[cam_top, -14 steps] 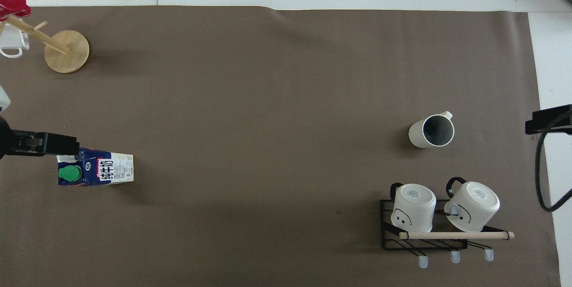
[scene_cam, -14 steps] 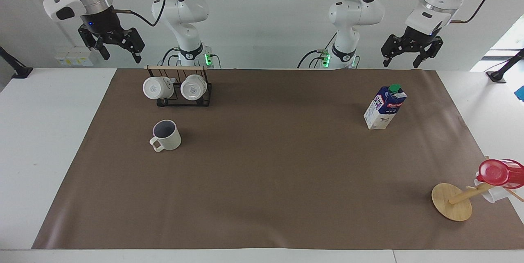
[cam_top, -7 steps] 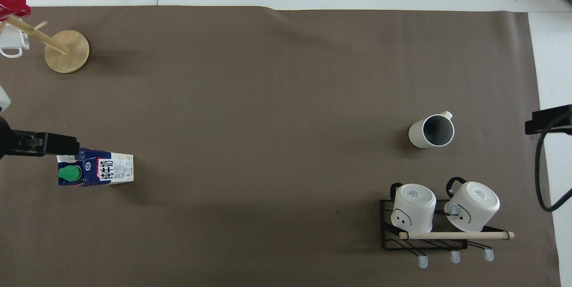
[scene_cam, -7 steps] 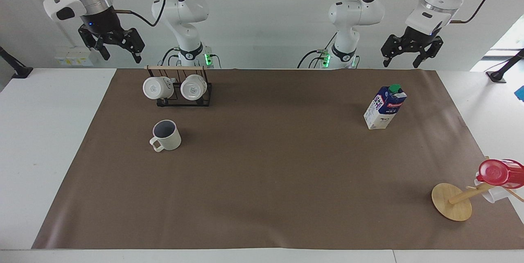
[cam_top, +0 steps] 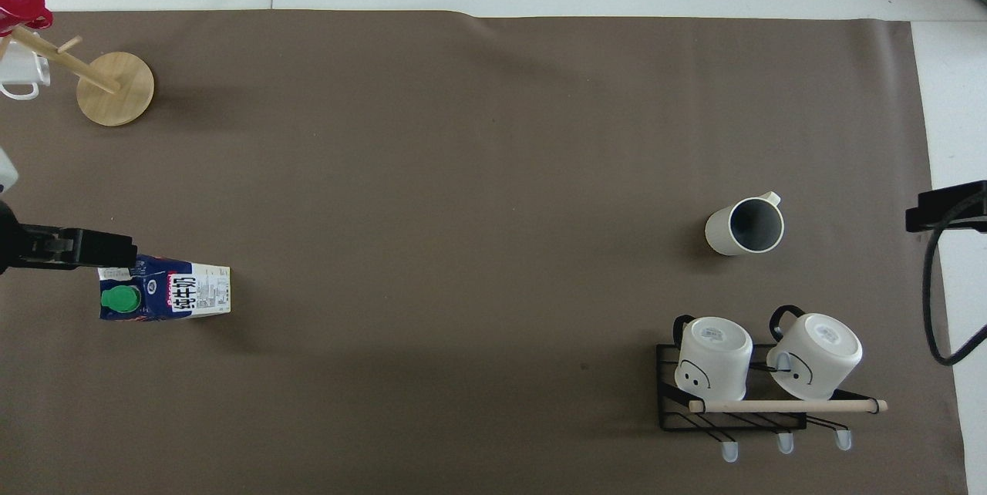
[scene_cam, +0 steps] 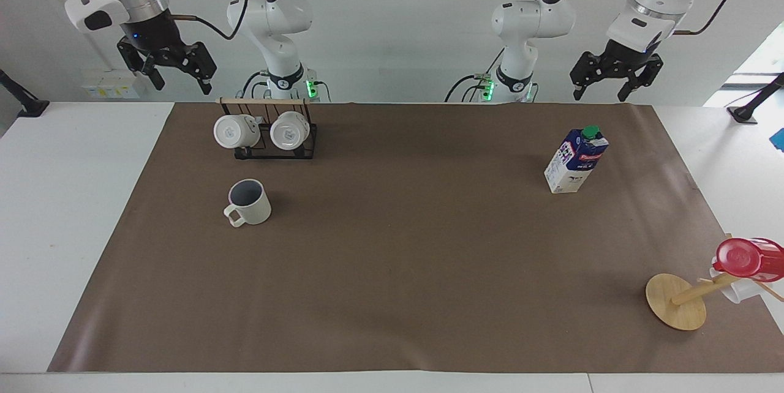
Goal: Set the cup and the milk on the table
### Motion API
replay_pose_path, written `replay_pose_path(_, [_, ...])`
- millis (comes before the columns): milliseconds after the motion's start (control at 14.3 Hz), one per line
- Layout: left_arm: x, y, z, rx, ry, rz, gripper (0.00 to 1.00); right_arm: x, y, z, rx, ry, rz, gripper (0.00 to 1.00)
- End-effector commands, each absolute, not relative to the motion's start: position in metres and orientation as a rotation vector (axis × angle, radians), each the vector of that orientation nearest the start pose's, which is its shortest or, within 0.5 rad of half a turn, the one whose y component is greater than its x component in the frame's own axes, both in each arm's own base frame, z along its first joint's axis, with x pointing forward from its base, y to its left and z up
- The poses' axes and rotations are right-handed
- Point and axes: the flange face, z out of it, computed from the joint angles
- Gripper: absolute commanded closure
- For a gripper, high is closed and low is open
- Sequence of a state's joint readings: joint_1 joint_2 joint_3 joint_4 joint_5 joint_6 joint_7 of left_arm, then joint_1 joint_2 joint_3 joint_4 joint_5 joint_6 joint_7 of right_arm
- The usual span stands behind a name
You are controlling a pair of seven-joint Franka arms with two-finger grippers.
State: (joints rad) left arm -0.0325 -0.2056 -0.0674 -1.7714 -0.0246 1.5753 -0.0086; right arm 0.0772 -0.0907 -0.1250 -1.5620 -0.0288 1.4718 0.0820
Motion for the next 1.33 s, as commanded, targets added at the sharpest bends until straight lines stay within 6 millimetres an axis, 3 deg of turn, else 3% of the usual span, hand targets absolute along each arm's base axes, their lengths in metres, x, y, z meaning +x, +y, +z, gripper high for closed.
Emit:
replay_pose_path(0, [0.485, -0.053, 0.643, -3.15, 0.127, -0.003, 0.0, 0.511, -0.032, 0.668, -3.157, 0.228, -0.009, 0.0])
replay_pose_path(909, [0.485, -0.053, 0.643, -3.15, 0.127, -0.003, 0.0, 0.506, -0.032, 0.664, -3.153, 0.246, 0.008, 0.0])
replay_pose_path(1259, [0.485, -0.053, 0.643, -3.15, 0.127, -0.003, 0.0, 0.51, -0.029, 0.628, -3.152, 0.242, -0.002, 0.0])
